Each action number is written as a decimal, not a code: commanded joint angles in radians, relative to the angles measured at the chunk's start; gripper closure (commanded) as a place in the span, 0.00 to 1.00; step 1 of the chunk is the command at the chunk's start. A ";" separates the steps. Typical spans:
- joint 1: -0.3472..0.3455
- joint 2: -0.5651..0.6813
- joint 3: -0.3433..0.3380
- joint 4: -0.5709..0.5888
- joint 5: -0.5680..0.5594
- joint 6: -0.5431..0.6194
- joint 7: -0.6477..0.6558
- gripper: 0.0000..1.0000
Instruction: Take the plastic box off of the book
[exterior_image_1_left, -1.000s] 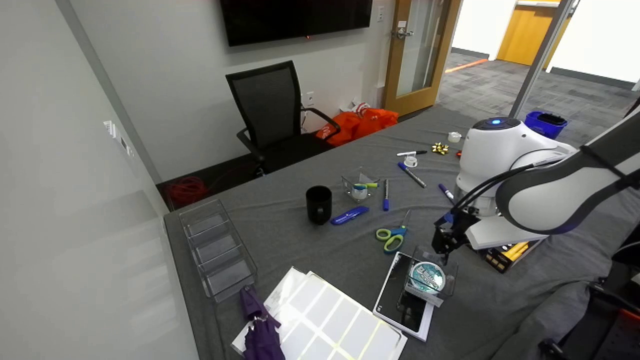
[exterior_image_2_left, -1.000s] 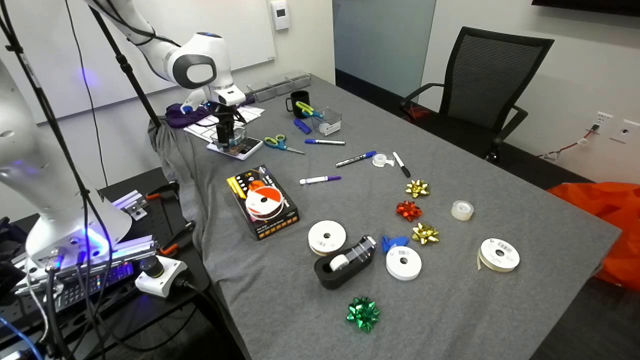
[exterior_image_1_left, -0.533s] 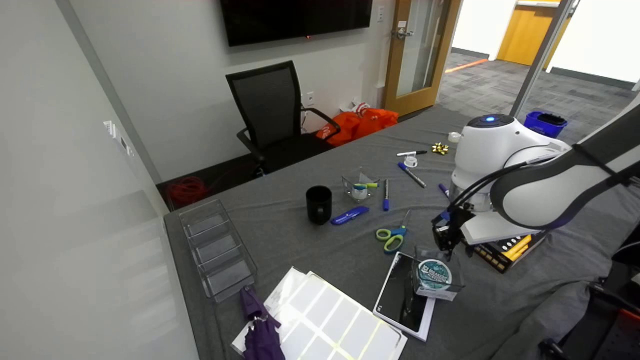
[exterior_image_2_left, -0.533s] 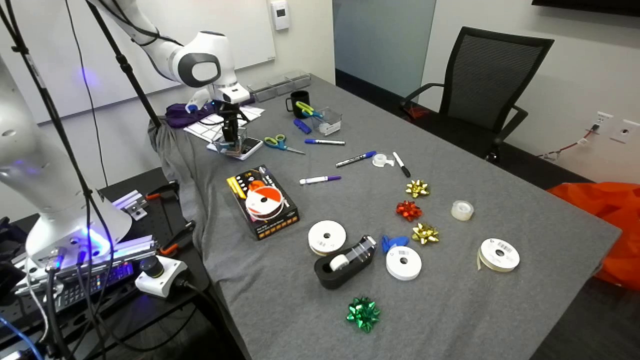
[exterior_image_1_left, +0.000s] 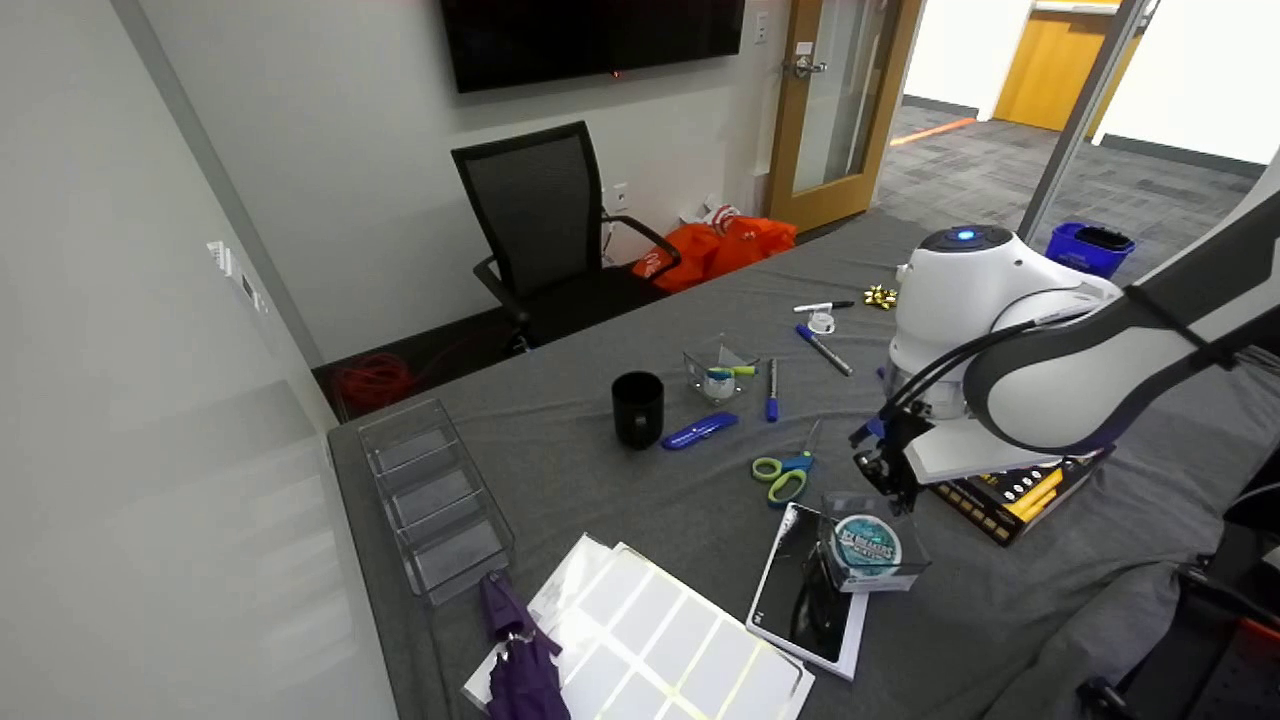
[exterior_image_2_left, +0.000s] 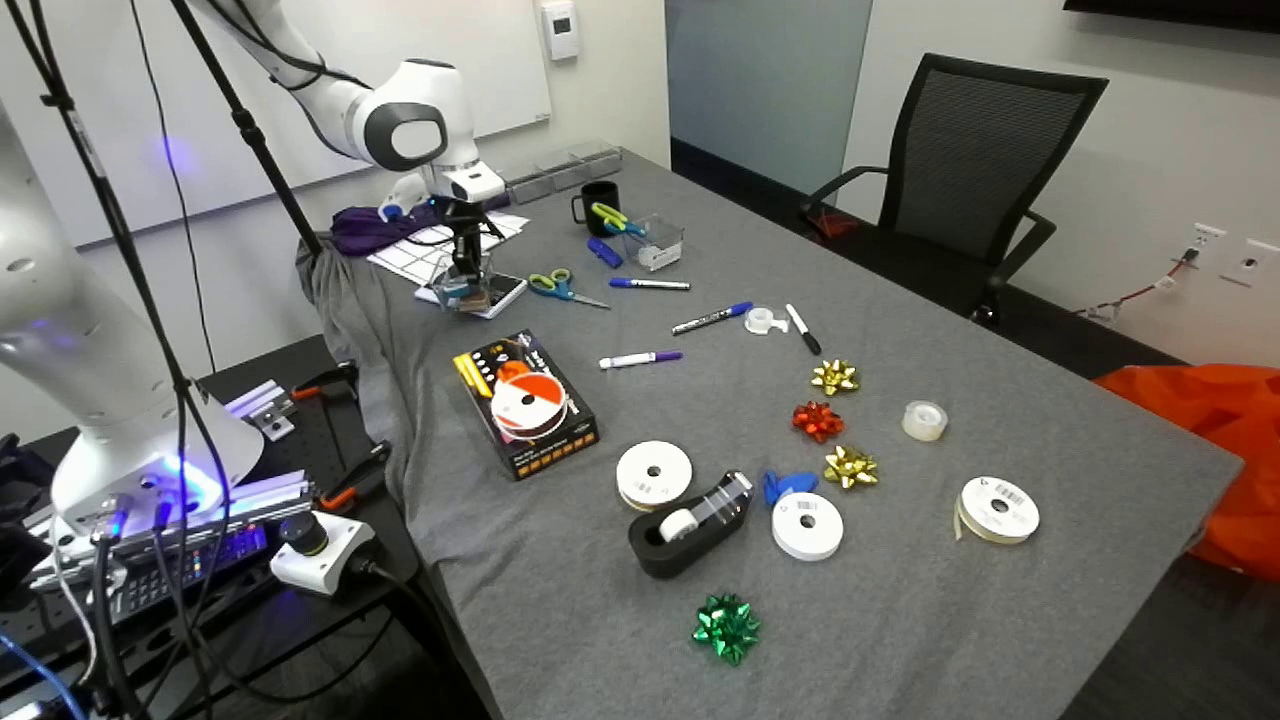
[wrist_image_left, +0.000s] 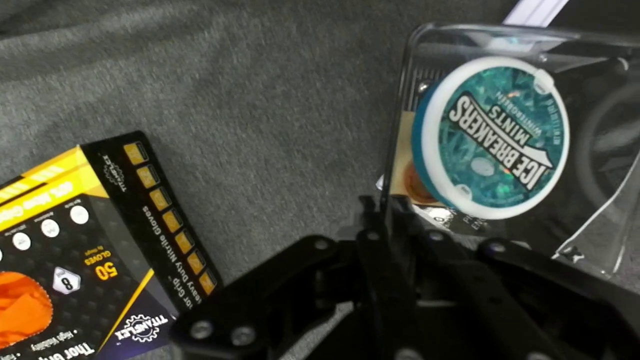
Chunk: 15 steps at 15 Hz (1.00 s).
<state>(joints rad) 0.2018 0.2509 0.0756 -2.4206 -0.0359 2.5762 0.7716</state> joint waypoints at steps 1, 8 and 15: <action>0.018 0.037 -0.018 0.036 -0.015 -0.007 0.012 0.59; 0.039 0.072 -0.016 0.047 -0.006 0.006 0.023 1.00; 0.023 0.010 0.025 0.042 0.081 -0.032 -0.030 0.99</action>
<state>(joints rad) 0.2293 0.2866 0.0763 -2.3755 -0.0142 2.5819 0.7792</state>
